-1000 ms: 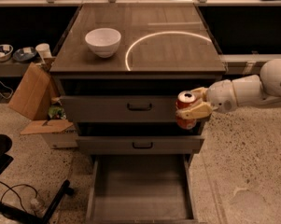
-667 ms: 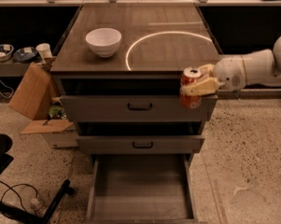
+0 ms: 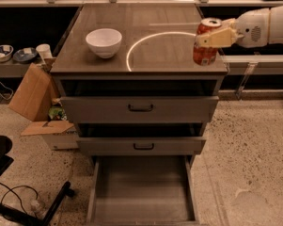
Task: Pick coke can from bottom drawer and place on counter
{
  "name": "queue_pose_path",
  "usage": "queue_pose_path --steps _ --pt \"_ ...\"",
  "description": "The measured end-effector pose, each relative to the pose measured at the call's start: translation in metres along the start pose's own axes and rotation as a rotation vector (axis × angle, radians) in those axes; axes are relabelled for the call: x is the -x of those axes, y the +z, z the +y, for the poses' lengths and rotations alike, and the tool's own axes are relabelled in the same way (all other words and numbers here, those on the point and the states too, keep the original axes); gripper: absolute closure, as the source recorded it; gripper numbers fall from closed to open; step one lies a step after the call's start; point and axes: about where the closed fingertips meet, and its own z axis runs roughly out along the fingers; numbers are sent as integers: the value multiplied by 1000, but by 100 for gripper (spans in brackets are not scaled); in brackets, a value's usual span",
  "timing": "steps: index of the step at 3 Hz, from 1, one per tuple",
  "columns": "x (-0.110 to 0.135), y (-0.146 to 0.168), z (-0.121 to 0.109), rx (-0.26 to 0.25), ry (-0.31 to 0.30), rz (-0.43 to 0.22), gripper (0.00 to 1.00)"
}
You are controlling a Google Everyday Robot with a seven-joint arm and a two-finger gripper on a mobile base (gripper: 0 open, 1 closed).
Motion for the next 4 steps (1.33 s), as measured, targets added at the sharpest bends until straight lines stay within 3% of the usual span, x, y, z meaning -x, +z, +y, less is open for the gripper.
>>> queue_pose_path --steps 1,3,4 --pt "23 -12 -42 -183 1 -58 100" --pt "29 -5 -54 -182 -15 -63 100" --pt "38 22 -90 -199 -6 -62 100"
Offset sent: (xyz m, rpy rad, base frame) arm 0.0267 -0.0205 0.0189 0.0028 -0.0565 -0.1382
